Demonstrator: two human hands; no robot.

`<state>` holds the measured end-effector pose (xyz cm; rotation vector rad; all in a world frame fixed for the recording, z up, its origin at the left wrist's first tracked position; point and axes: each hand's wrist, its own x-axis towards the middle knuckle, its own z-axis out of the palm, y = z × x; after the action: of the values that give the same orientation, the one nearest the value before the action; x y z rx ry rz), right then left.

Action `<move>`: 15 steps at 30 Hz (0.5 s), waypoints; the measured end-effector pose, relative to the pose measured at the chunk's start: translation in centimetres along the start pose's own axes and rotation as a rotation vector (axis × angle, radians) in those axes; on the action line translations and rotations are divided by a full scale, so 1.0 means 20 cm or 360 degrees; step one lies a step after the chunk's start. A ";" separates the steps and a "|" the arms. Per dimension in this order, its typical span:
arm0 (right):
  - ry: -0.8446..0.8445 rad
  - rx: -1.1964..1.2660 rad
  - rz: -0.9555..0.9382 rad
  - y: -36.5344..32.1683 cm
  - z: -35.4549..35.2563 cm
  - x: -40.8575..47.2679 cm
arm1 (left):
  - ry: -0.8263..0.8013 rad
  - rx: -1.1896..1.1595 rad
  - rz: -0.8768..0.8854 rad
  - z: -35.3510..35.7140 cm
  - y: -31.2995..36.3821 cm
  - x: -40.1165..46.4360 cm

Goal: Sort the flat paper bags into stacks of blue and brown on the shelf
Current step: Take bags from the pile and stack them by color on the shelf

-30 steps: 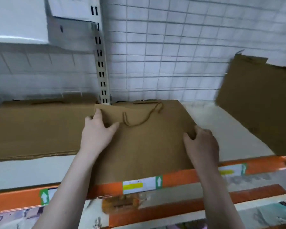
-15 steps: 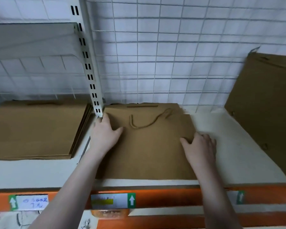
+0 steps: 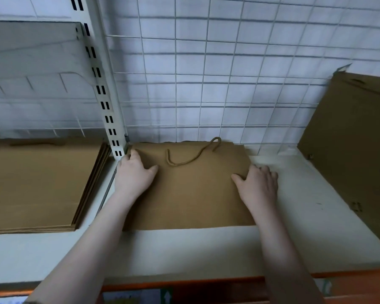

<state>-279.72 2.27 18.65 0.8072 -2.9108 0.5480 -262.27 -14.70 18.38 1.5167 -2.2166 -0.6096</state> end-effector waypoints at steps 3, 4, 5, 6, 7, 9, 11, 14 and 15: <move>-0.0036 0.0011 -0.0034 -0.01 0.02 0.03 | -0.0023 0.0027 -0.0009 0.01 -0.01 0.04; -0.0045 0.0003 -0.0053 -0.01 0.02 0.03 | -0.0021 0.0036 -0.0006 0.01 -0.01 0.05; -0.0056 -0.0004 -0.0070 -0.02 0.02 0.04 | -0.0023 0.0042 -0.0005 0.01 -0.01 0.06; -0.0065 -0.0007 -0.0087 -0.02 0.02 0.05 | -0.0026 0.0045 -0.0007 0.01 -0.01 0.07; -0.0072 -0.0003 -0.0102 -0.03 0.03 0.06 | -0.0030 0.0046 -0.0014 0.01 -0.01 0.08; -0.0081 0.0024 -0.0117 -0.04 0.04 0.07 | -0.0037 0.0056 -0.0029 0.02 -0.02 0.09; -0.0092 0.0056 -0.0122 -0.05 0.05 0.07 | -0.0022 0.0080 -0.0040 0.04 -0.02 0.09; -0.0104 0.0084 -0.0150 -0.05 0.07 0.08 | -0.0002 0.0091 -0.0059 0.04 -0.02 0.10; -0.0108 0.0083 -0.0161 -0.06 0.07 0.08 | -0.0002 0.0088 -0.0068 0.04 -0.02 0.11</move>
<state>-280.42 0.12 18.01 0.9926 -2.9073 0.6012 -263.18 -16.74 17.62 1.5953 -2.2241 -0.5667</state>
